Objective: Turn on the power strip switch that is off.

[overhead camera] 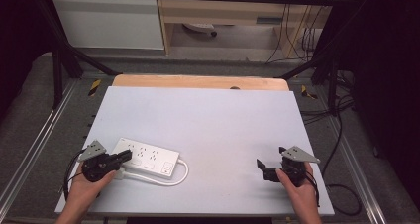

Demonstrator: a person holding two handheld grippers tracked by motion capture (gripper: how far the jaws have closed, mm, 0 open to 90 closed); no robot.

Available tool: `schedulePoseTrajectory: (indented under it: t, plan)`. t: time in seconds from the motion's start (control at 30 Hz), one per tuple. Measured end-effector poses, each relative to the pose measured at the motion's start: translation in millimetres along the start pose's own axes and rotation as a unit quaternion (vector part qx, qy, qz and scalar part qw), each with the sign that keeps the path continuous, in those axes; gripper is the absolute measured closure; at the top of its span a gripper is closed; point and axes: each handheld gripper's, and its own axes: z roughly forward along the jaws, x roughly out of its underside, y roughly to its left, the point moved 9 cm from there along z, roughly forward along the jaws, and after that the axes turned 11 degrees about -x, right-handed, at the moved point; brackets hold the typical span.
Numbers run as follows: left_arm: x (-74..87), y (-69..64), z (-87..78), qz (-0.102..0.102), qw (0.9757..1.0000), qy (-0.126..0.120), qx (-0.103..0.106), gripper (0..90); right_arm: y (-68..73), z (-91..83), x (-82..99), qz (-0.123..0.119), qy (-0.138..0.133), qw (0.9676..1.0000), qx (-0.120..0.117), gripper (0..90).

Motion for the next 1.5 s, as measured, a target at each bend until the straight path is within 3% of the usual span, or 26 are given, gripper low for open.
schedulePoseTrajectory:
  t: [0.8, 1.5]
  plan:
    - [-8.8, -9.3, -1.7, -0.006, 0.9997, -0.024, 0.008, 57.6, 0.3, 0.5, 0.3, 0.0, 0.001, 1.0, -0.001, 3.5]
    - [-21.5, -23.6, -12.2, -0.013, 0.9978, -0.058, 0.03, 42.1, 0.5, 0.9, 0.5, 0.0, 0.001, 1.0, -0.002, 3.5]
